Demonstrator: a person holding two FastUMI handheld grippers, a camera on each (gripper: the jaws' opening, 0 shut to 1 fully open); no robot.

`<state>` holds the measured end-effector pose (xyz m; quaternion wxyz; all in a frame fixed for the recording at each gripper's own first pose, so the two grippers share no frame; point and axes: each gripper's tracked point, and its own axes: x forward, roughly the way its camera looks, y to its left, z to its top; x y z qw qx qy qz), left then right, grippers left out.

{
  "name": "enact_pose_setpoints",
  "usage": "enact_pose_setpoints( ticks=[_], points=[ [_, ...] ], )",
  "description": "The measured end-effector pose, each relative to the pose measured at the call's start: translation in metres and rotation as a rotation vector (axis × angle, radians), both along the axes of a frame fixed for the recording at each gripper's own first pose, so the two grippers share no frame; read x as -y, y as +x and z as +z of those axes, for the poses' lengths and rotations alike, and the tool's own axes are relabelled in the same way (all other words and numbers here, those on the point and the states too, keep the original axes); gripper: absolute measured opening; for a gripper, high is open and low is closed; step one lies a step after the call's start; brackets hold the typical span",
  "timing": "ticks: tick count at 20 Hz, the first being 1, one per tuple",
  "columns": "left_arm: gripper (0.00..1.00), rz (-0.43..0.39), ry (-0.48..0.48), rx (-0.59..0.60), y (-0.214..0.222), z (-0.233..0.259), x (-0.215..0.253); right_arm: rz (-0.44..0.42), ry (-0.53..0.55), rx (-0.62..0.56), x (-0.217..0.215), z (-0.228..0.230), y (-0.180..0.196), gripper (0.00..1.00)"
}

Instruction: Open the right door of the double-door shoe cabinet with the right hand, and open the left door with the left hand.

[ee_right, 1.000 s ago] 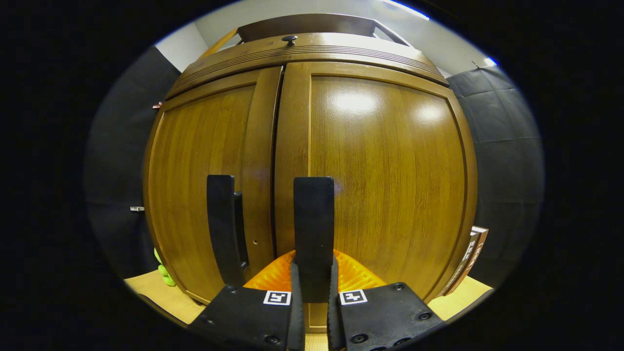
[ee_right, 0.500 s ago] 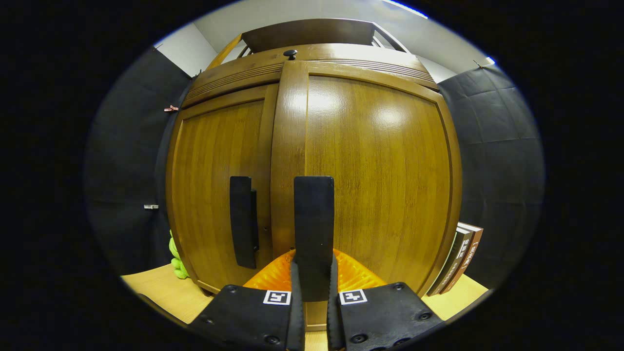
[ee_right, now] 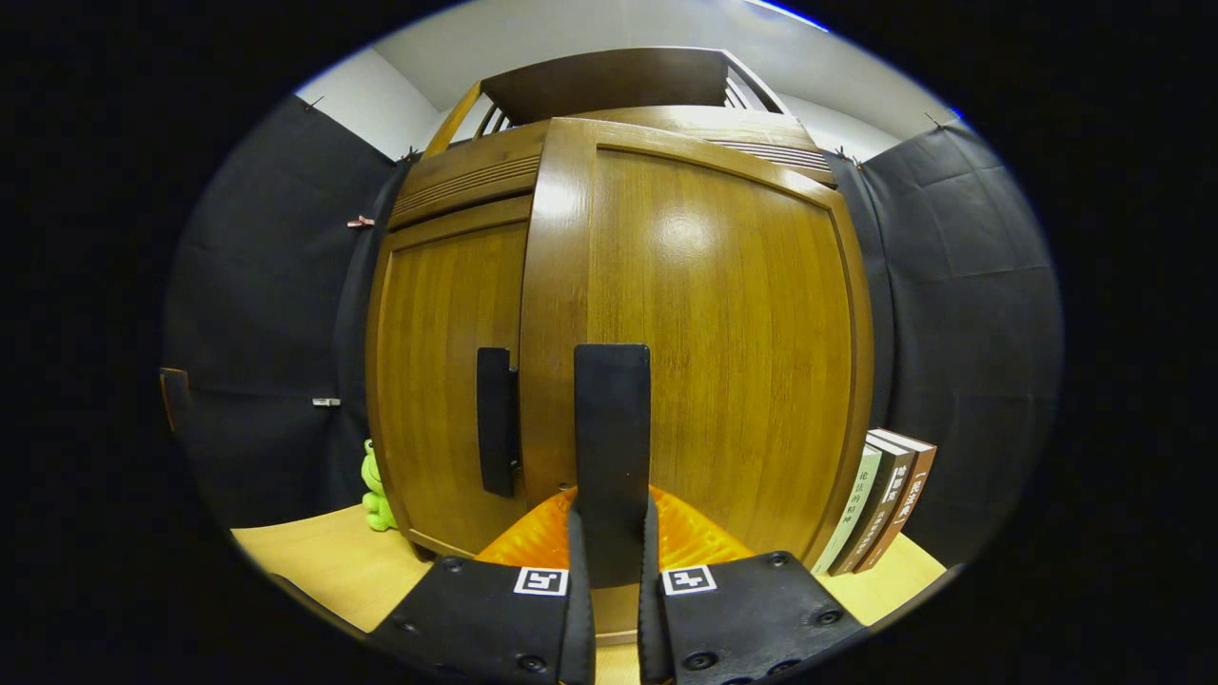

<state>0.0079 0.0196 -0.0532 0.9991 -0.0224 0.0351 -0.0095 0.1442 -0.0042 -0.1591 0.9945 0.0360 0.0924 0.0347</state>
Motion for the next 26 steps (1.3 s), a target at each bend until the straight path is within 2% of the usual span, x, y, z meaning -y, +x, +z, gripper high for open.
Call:
enact_pose_setpoints(
  ticks=[5, 14, 15, 19, 20, 26],
  points=[
    [0.94, -0.021, -0.003, -0.004, -0.006, -0.002, 0.021, 0.013, -0.006, -0.005, 0.012, 0.006, -0.023, 0.21],
    [0.94, -0.062, 0.003, -0.022, -0.018, -0.004, 0.04, -0.023, -0.015, 0.006, 0.041, 0.018, -0.06, 0.21],
    [0.94, -0.066, 0.003, -0.024, -0.018, -0.005, 0.042, -0.031, -0.016, 0.008, 0.045, 0.019, -0.064, 0.17],
    [0.95, -0.081, 0.002, -0.027, -0.019, -0.007, 0.048, -0.07, -0.029, 0.012, 0.064, 0.024, -0.081, 0.17],
    [0.94, -0.086, -0.001, -0.027, -0.019, -0.007, 0.05, -0.078, -0.03, 0.011, 0.068, 0.025, -0.085, 0.21],
    [0.94, -0.13, -0.004, -0.039, -0.013, -0.014, 0.068, -0.153, -0.057, 0.012, 0.106, 0.032, -0.108, 0.2]
  ],
)
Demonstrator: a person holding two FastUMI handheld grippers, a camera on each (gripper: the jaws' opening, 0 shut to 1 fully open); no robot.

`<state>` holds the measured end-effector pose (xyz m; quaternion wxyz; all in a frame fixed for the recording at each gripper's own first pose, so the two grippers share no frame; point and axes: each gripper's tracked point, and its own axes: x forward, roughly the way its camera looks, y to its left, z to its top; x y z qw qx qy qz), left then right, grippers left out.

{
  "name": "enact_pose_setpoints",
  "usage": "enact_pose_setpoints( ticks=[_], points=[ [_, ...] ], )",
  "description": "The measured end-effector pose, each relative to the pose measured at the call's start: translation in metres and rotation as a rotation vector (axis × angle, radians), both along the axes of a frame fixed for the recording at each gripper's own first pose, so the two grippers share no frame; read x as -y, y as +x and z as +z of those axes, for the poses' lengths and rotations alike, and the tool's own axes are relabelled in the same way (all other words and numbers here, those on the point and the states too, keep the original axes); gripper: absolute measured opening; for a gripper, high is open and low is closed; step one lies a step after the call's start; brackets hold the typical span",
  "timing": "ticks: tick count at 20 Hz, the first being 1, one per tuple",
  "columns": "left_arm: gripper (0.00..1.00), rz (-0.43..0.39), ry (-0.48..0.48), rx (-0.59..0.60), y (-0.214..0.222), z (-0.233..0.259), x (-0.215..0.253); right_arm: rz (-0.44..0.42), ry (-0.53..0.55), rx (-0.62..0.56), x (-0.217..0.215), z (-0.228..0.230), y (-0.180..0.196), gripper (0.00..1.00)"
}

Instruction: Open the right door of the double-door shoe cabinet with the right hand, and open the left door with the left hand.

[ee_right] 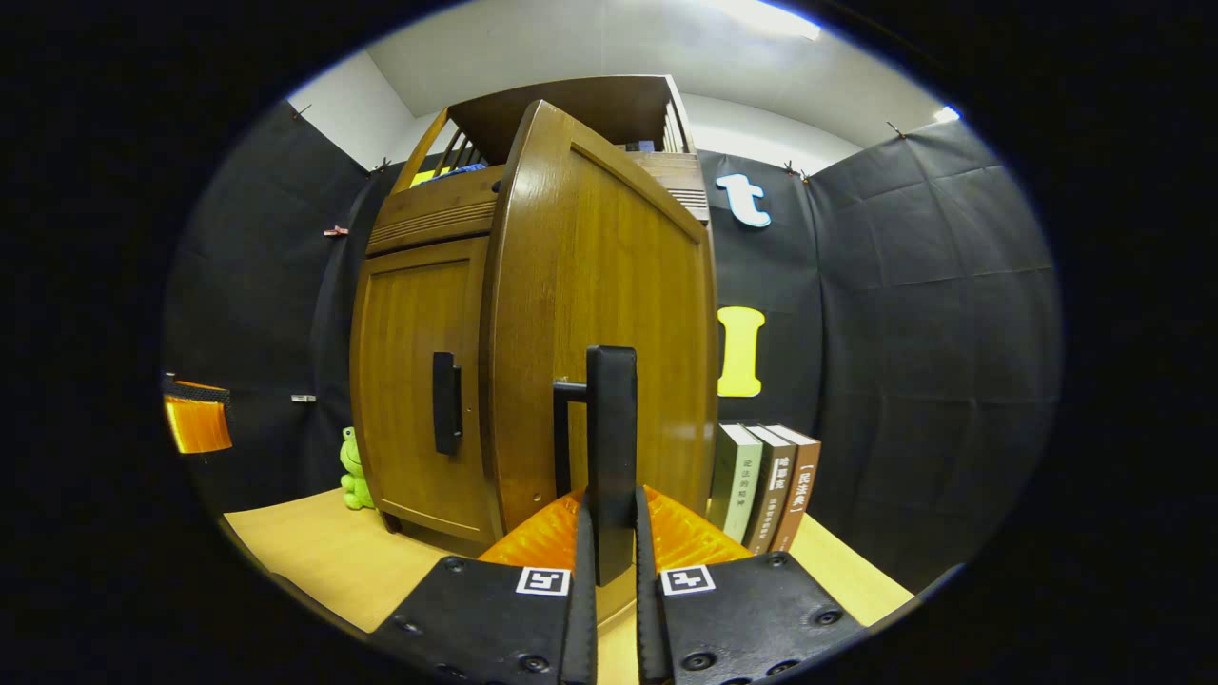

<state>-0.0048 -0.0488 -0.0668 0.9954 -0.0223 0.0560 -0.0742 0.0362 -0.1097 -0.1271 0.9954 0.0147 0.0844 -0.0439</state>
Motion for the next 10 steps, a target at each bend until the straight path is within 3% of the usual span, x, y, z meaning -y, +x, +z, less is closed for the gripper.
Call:
enact_pose_setpoints(
  ticks=[6, 10],
  points=[
    [0.95, -0.035, 0.006, -0.02, 0.003, -0.008, 0.02, -0.037, -0.047, 0.004, 0.03, 0.003, -0.016, 0.2],
    [0.96, -0.063, -0.01, -0.007, 0.004, -0.004, 0.033, -0.052, -0.02, 0.007, 0.044, 0.005, -0.027, 0.19]
  ],
)
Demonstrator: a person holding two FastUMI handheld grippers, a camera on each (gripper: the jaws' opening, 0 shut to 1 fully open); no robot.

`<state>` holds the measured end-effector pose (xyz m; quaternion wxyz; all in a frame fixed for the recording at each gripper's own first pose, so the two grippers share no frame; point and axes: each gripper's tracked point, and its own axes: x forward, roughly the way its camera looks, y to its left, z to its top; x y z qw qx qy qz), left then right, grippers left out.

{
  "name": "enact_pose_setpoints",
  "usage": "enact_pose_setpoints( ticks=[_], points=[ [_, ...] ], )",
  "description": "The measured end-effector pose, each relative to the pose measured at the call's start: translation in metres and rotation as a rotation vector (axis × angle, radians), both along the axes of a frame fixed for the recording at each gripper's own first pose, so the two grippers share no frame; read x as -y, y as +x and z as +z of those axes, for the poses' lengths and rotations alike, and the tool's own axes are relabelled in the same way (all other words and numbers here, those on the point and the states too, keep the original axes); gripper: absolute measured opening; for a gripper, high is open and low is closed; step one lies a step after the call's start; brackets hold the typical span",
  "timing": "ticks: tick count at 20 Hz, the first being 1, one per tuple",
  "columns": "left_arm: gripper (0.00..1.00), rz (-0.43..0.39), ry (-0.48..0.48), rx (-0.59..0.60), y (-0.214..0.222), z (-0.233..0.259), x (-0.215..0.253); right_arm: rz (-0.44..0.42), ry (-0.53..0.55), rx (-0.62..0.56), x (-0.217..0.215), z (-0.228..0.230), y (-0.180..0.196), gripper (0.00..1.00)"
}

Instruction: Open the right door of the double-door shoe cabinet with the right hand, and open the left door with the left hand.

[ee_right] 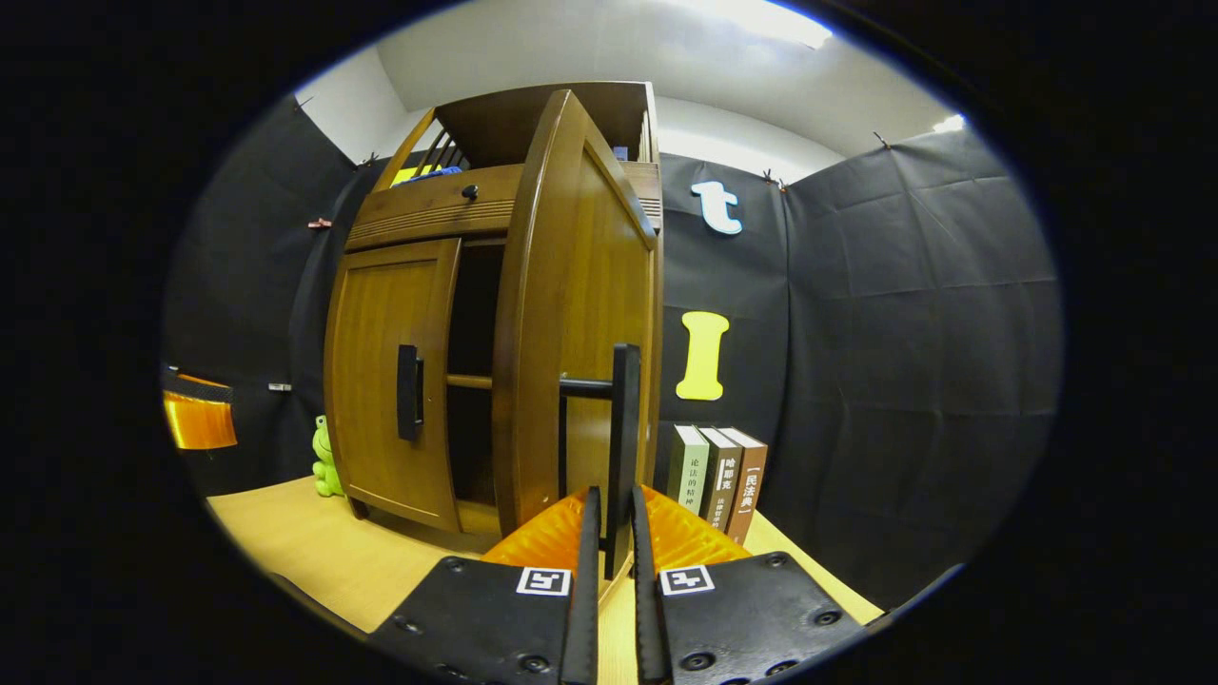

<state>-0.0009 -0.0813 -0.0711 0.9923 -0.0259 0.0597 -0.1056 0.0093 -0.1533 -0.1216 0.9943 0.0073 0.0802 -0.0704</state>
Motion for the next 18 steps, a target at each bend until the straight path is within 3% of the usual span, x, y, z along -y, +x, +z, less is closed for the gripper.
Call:
enact_pose_setpoints(
  ticks=[8, 14, 18],
  points=[
    [0.94, -0.027, -0.029, 0.03, 0.007, 0.006, 0.022, -0.095, 0.027, 0.002, 0.057, 0.005, -0.026, 0.14],
    [0.95, -0.062, -0.024, 0.023, 0.01, 0.002, 0.041, -0.169, -0.011, 0.009, 0.091, 0.006, -0.046, 0.14],
    [0.95, -0.068, -0.024, 0.033, 0.015, 0.004, 0.049, -0.13, 0.053, 0.016, 0.083, 0.01, -0.066, 0.14]
  ],
)
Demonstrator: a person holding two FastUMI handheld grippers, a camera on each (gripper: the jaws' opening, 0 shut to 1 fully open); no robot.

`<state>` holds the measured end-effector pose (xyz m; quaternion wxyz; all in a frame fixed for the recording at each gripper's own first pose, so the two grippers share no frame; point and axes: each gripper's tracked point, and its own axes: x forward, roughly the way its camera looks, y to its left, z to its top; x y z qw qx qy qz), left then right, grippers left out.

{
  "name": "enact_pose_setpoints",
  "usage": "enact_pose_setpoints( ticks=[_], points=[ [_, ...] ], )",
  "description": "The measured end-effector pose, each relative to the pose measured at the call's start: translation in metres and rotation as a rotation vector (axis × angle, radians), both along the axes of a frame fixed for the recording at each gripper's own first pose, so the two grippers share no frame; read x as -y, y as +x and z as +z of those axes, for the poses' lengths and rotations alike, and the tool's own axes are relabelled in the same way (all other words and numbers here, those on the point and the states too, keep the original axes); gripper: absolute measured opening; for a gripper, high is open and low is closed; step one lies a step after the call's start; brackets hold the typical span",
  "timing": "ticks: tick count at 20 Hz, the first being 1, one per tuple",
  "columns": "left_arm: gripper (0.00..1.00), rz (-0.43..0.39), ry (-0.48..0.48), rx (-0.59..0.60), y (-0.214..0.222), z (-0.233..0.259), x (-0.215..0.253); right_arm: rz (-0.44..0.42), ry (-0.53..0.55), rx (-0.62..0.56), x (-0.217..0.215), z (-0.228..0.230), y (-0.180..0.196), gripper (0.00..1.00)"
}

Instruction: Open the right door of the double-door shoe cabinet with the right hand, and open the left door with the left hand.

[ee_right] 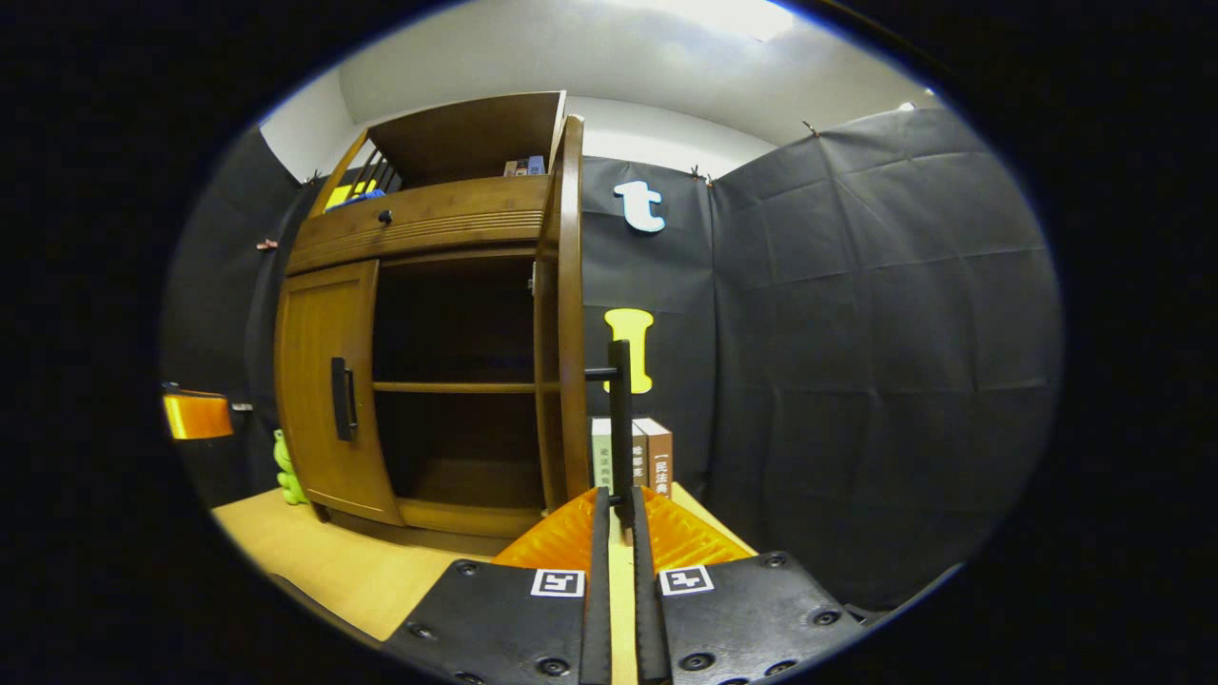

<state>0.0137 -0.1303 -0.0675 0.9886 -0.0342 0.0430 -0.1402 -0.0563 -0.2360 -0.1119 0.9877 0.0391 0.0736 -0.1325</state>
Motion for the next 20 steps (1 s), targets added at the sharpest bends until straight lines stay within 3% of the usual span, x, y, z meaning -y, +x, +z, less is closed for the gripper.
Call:
enact_pose_setpoints(
  ticks=[3, 4, 5, 8, 11, 17, 20],
  points=[
    [0.95, 0.014, 0.004, 0.007, 0.007, -0.001, -0.002, 0.025, -0.01, 0.017, -0.011, 0.006, -0.013, 0.14],
    [0.94, 0.025, 0.006, 0.015, 0.012, 0.001, -0.004, 0.043, -0.016, 0.027, -0.018, 0.008, -0.019, 0.24],
    [0.94, 0.044, 0.01, 0.027, 0.016, 0.002, -0.009, 0.071, -0.013, 0.031, -0.03, 0.012, -0.023, 0.23],
    [0.94, 0.111, 0.033, 0.077, 0.035, 0.004, -0.026, 0.12, -0.035, 0.051, -0.046, 0.016, -0.026, 0.64],
    [0.94, 0.165, 0.045, 0.134, 0.062, 0.007, -0.042, 0.144, -0.081, 0.069, -0.056, 0.019, -0.036, 0.96],
    [0.93, 0.32, 0.063, 0.24, 0.127, 0.014, -0.09, 0.086, -0.107, 0.119, -0.045, 0.027, -0.054, 0.98],
    [0.94, 0.352, 0.074, 0.236, 0.167, -0.001, -0.102, 0.065, -0.124, 0.143, -0.034, 0.03, -0.058, 0.97]
  ],
)
